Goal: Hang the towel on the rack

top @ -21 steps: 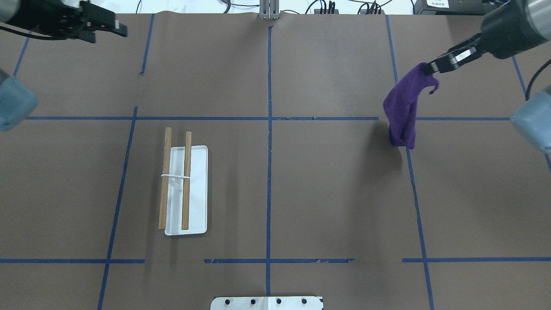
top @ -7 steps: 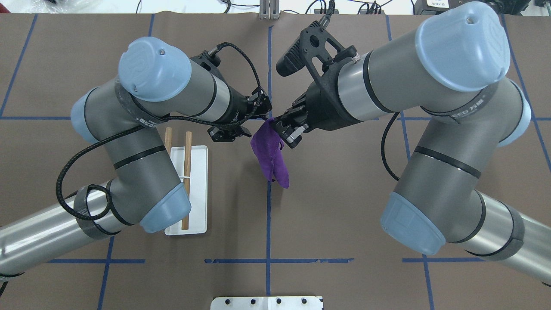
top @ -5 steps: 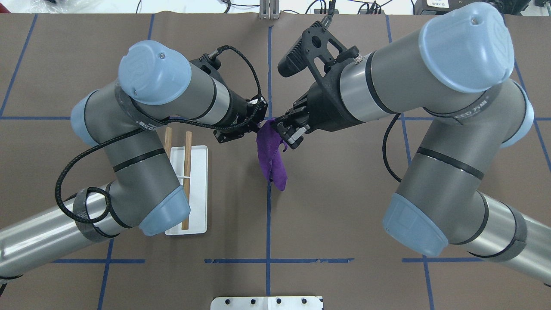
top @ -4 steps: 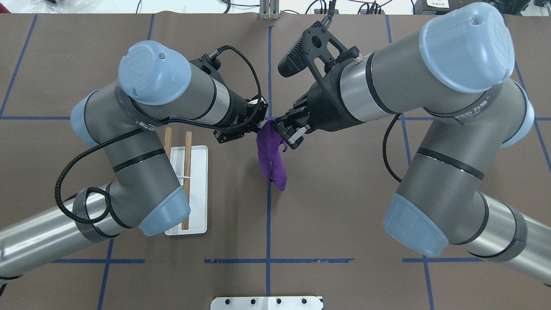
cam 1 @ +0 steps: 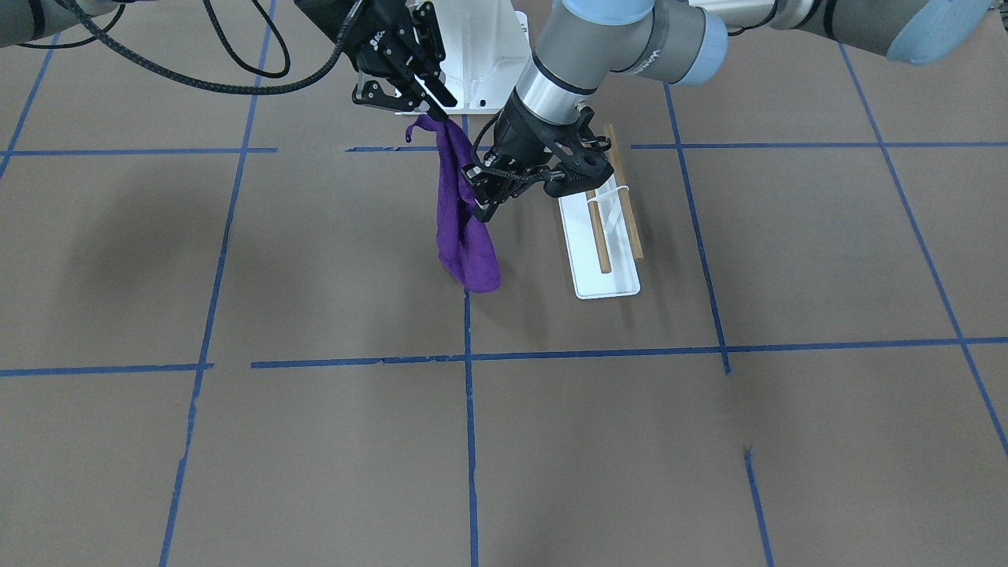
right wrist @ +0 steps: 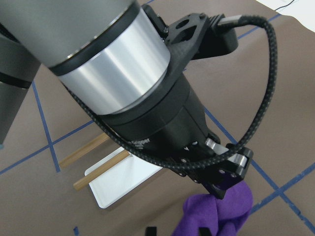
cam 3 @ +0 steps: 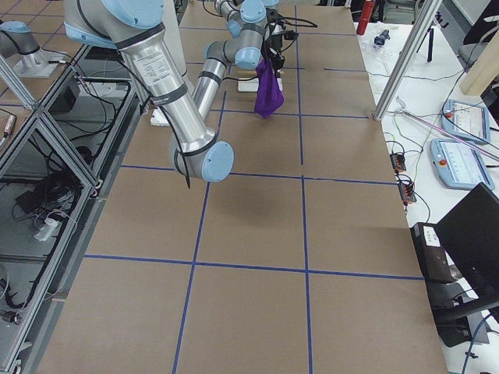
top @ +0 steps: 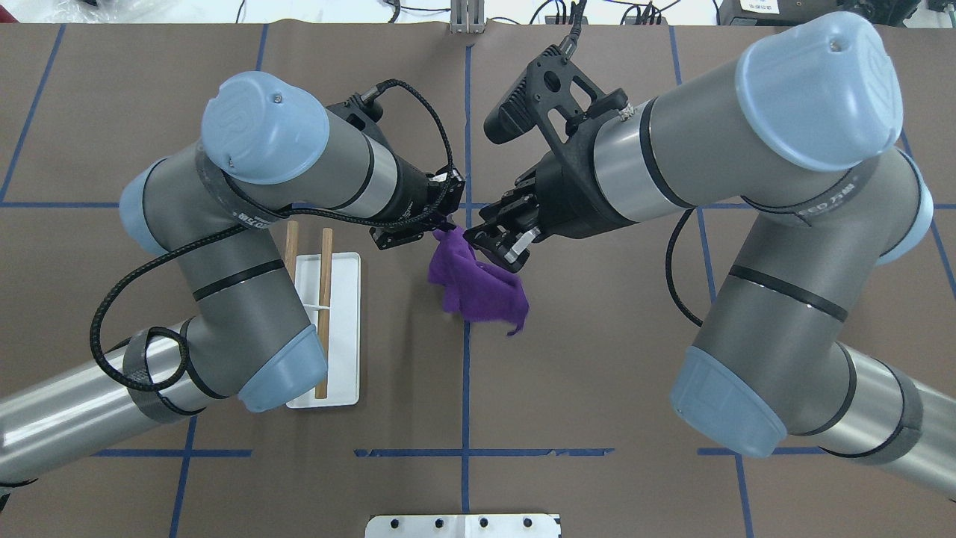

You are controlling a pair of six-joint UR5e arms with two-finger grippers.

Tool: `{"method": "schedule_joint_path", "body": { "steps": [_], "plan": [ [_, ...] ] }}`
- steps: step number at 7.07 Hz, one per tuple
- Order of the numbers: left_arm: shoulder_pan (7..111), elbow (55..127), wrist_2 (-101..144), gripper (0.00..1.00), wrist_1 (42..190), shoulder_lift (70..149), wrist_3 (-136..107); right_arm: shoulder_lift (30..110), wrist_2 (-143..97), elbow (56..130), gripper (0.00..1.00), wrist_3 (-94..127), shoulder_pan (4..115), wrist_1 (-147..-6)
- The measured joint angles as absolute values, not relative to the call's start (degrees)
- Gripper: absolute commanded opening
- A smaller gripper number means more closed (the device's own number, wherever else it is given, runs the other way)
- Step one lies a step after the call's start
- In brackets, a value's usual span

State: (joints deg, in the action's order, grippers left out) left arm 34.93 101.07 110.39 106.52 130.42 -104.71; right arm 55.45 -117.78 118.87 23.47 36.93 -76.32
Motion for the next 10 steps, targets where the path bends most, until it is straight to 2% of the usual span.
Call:
{"method": "schedule_joint_path", "body": {
  "steps": [2, 5, 7, 10],
  "plan": [
    [35.2, 103.3, 110.4, 0.00, 106.5, 127.5, -103.5, 56.6, -118.0, 119.8, 1.00, 23.9, 37.6, -82.0],
    [37.1, 113.7, 110.5, 0.00, 106.4, 116.3, -93.1, 59.3, -117.4, 118.4, 1.00, 22.0, 43.0, -98.4],
    [38.5, 118.1, 110.6, 0.00, 106.5, 107.8, -82.1, 64.8, -116.4, 115.6, 1.00, 10.7, 49.5, -103.0],
    [41.6, 119.4, 110.8, 0.00, 106.9, 98.7, -65.6, 74.8, -116.4, 113.3, 1.00, -9.7, 59.2, -103.8]
  ]
}}
